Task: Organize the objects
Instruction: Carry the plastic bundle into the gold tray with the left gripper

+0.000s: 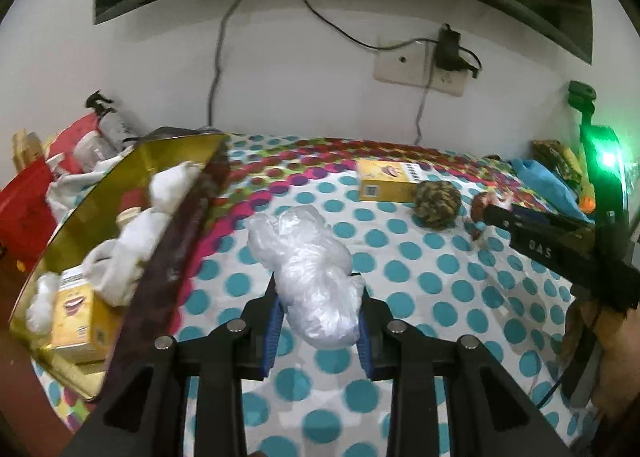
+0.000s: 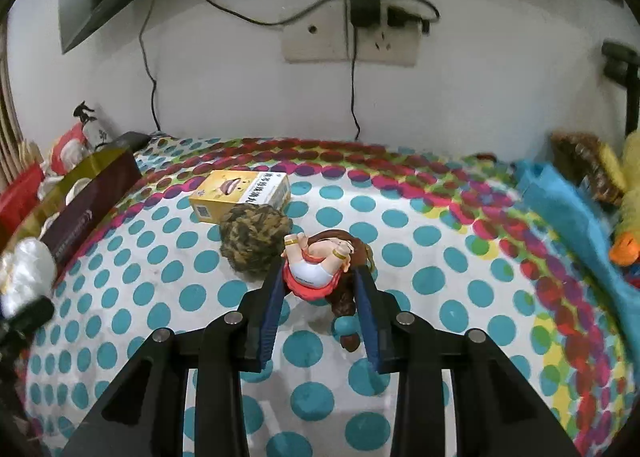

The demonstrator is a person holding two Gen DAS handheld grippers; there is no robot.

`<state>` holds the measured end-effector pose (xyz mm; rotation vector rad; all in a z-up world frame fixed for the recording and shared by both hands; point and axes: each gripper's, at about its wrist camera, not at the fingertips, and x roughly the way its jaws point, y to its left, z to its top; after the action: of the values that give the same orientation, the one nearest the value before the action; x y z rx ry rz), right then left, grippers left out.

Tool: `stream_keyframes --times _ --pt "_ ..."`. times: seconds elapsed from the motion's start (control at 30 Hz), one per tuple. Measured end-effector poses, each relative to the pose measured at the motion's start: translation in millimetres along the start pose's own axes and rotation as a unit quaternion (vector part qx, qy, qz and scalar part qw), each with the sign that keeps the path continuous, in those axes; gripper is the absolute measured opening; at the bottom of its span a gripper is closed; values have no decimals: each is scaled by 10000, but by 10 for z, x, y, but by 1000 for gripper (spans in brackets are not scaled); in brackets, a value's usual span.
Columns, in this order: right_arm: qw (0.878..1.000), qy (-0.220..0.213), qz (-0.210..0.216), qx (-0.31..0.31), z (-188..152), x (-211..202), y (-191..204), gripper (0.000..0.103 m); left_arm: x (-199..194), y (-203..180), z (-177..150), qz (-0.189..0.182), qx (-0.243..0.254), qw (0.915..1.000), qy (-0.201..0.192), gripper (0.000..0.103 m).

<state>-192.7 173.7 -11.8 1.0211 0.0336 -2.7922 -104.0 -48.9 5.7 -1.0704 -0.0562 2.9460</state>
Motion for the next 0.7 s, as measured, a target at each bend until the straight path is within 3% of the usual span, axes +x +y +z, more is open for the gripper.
stream_keyframes --times 0.3,0.7 --pt "9989 -135 -402 -208 -104 -151 156 33 -303 570 142 463 -467 9968 -447 31" --pt "9962 0 -751 -449 -112 -94 248 33 -274 1372 173 1330 -1023 9855 -271 31"
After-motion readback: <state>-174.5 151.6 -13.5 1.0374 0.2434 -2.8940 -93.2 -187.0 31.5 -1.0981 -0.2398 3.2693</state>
